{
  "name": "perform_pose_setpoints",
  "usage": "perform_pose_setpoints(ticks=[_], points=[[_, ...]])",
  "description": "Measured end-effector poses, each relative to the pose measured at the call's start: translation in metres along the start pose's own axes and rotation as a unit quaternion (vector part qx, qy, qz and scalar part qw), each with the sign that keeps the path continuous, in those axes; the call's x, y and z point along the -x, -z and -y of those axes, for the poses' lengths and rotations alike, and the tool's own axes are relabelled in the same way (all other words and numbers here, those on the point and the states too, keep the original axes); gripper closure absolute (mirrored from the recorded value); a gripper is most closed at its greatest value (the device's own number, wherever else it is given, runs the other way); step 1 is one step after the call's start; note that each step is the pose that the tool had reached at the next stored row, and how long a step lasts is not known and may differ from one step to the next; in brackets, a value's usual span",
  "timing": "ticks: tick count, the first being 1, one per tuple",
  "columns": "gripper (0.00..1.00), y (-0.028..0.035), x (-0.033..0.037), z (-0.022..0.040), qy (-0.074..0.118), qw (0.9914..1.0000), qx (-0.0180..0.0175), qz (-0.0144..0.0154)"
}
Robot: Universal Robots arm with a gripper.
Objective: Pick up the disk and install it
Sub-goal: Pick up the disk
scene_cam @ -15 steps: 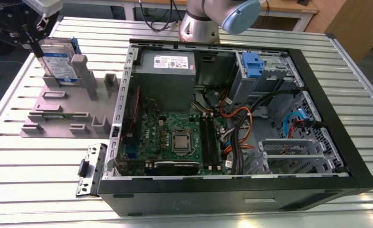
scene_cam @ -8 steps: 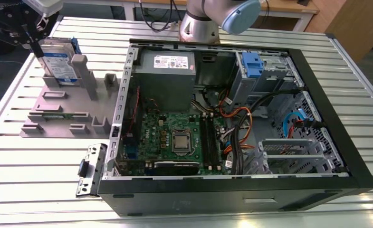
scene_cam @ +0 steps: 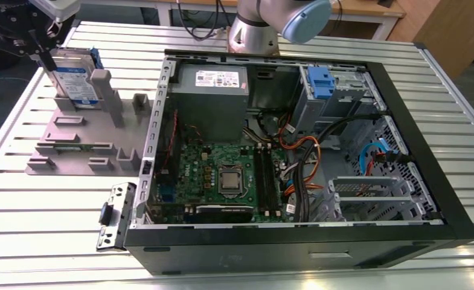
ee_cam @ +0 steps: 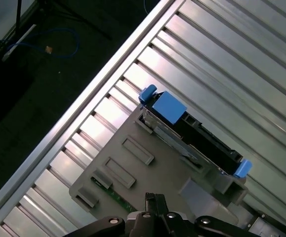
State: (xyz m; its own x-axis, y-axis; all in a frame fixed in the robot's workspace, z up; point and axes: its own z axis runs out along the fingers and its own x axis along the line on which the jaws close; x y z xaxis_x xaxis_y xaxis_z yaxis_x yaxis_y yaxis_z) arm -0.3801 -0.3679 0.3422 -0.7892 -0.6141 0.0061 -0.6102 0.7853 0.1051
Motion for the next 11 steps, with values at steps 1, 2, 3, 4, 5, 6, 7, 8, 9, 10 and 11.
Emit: perform_pose_setpoints(ticks=[1, 2, 3, 4, 5, 6, 7, 8, 9, 10, 11], points=[[0.90, 0.0000, 0.0001, -0.0001, 0.000, 1.00000, 0.0015, 0.0011], [0.90, 0.0000, 0.0001, 0.0000, 0.000, 1.00000, 0.0015, 0.0012], [0.90, 0.0000, 0.0000, 0.0000, 0.000, 1.00000, 0.0015, 0.0012], [0.90, 0.0000, 0.0000, 0.0000, 0.000, 1.00000, 0.0015, 0.0012], [0.90, 0.0000, 0.0000, 0.0000, 0.001, 1.00000, 0.0015, 0.0011], [0.90, 0.0000, 0.0000, 0.0000, 0.001, 1.00000, 0.0015, 0.0011], [0.90, 0.0000, 0.0000, 0.0000, 0.001, 1.00000, 0.0015, 0.0011], [0.90, 0.0000, 0.0000, 0.0000, 0.001, 1.00000, 0.0015, 0.0011], [0.90, 0.0000, 0.0000, 0.0000, 0.002, 1.00000, 0.0015, 0.0010], [0.90, 0.0000, 0.0000, 0.0000, 0.003, 0.99999, 0.0015, 0.0009], [0.90, 0.0000, 0.0000, 0.0000, 0.004, 0.99999, 0.0015, 0.0008]])
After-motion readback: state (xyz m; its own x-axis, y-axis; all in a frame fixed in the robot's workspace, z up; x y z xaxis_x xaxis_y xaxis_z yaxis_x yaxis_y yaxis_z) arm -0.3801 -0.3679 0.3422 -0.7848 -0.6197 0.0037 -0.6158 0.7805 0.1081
